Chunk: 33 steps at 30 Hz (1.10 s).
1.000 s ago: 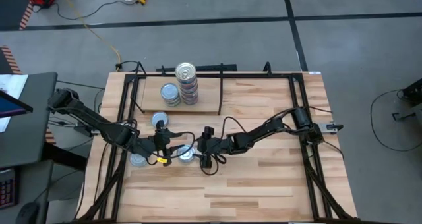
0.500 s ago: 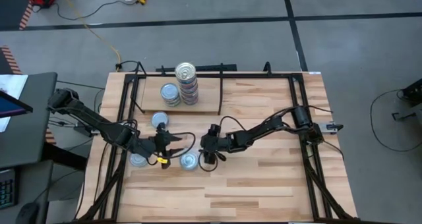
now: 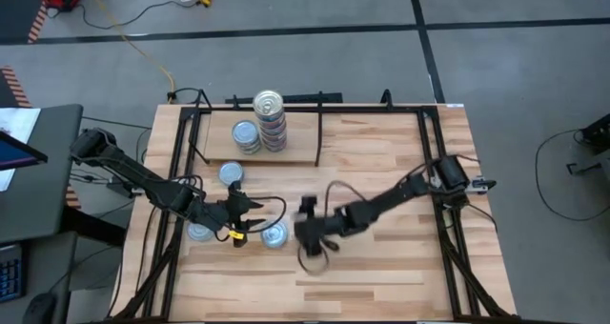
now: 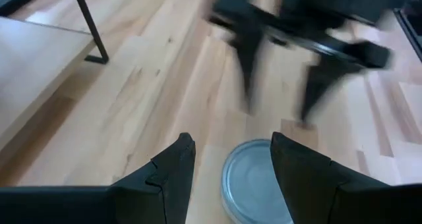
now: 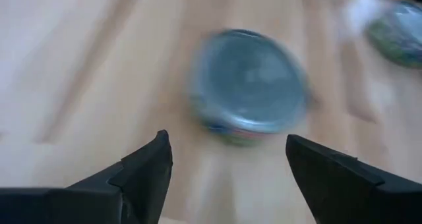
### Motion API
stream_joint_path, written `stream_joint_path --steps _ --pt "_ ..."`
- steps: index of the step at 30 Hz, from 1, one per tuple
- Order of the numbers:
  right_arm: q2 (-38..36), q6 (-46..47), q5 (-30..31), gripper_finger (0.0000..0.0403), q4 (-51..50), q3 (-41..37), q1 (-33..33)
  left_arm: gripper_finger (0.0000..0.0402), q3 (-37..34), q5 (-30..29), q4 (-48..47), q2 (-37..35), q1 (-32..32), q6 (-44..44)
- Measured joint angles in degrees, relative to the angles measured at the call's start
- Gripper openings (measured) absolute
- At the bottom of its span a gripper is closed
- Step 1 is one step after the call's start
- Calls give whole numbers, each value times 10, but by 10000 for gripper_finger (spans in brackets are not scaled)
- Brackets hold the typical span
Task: Stack canned seafood by type on shelf
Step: Stack the green tuna can on top of the green tuna cans on the shelf
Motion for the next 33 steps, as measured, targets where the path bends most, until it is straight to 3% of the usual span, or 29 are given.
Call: stream_joint_path --steps 4,16,33 --pt "7 -2 -14 331 39 -1 21 192 0 -21 3 -1 0 5" --pt "45 60 -1 313 144 2 -5 192 0 -64 7 -1 4 4" --pt "50 126 44 304 14 5 -34 192 1 -42 3 -3 4 -26"
